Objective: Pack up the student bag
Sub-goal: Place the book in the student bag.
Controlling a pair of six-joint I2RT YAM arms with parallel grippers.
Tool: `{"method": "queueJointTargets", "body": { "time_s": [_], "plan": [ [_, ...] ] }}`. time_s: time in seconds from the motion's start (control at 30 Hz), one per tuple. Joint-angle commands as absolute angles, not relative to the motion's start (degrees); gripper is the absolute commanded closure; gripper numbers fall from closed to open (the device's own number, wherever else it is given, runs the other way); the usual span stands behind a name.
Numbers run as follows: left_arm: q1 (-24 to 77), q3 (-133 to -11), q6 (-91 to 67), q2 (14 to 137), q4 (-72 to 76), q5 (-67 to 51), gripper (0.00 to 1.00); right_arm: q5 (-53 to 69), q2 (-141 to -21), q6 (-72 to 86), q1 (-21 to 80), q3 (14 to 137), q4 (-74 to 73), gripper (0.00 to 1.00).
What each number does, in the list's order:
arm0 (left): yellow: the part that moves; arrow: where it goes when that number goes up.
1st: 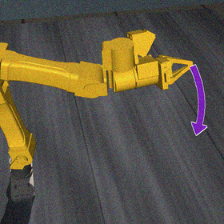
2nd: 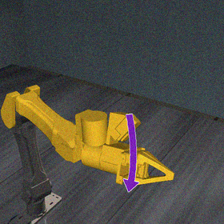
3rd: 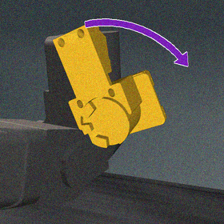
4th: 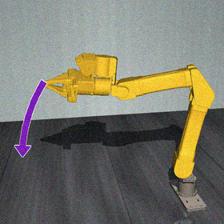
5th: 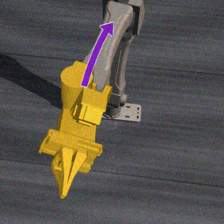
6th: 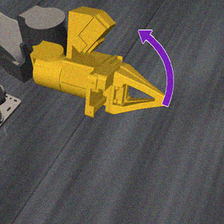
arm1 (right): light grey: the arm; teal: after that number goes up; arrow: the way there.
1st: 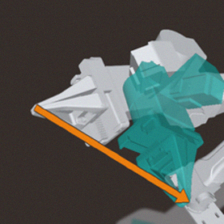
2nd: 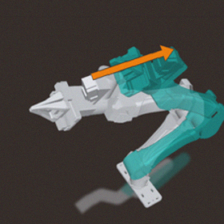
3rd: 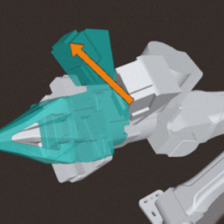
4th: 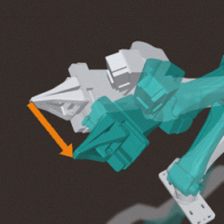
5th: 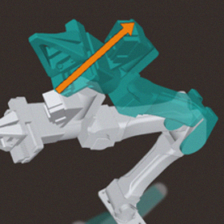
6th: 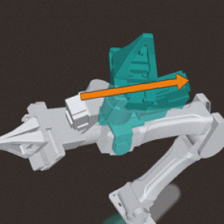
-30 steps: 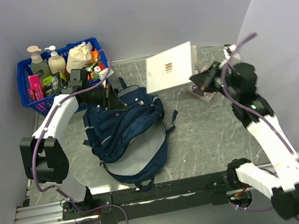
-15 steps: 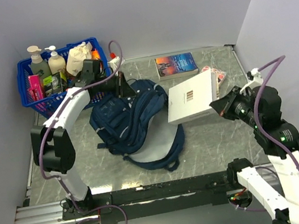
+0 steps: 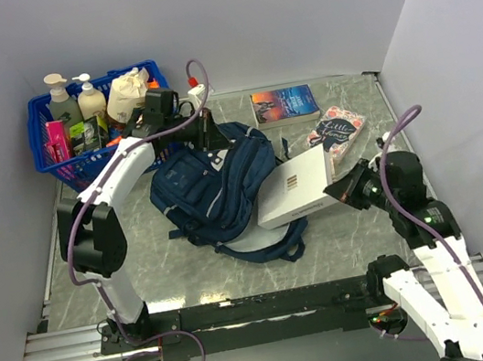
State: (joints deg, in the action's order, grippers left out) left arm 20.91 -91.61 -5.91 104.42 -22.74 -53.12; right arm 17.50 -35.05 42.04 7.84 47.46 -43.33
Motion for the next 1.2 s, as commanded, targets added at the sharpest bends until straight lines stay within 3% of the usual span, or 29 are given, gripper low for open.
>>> {"method": "queueJointTargets", "body": {
  "time_s": [0.0,0.3,0.47,0.57,0.67,0.8,0.97,1.17],
  "plan": [
    [21.9,-97.3,-6.2,101.4,-19.9,-53.5,0.99,21.4,-34.3,47.9,7.6,40.3,-25.7,1.00],
    [25.7,-104.3,-11.2,100.7,-20.7,-58.4,0.99,30.6,-36.5,51.9,7.6,24.5,2.8,1.00],
    [25.7,-109.1,-8.9,102.4,-25.9,-58.1,0.99,32.2,-33.8,49.0,7.6,28.3,-4.1,1.00],
    [25.8,-111.0,-9.6,103.4,-26.3,-58.4,0.99,31.6,-30.8,51.0,7.6,26.6,-0.5,1.00],
    [26.4,-112.1,-11.8,103.3,-25.2,-58.8,0.99,33.8,-35.2,55.4,7.6,23.2,8.2,1.00],
    [27.4,-113.2,-12.0,102.7,-25.6,-59.1,0.99,36.9,-49.6,56.1,9.7,23.5,12.5,1.00],
    [27.9,-112.4,-12.3,102.2,-25.5,-60.4,0.99,35.7,-64.1,51.2,17.8,32.2,5.6,1.00],
    [27.8,-112.8,-13.3,102.0,-25.0,-62.9,0.99,37.3,-72.8,47.0,20.7,40.2,0.9,1.00]
  ]
}}
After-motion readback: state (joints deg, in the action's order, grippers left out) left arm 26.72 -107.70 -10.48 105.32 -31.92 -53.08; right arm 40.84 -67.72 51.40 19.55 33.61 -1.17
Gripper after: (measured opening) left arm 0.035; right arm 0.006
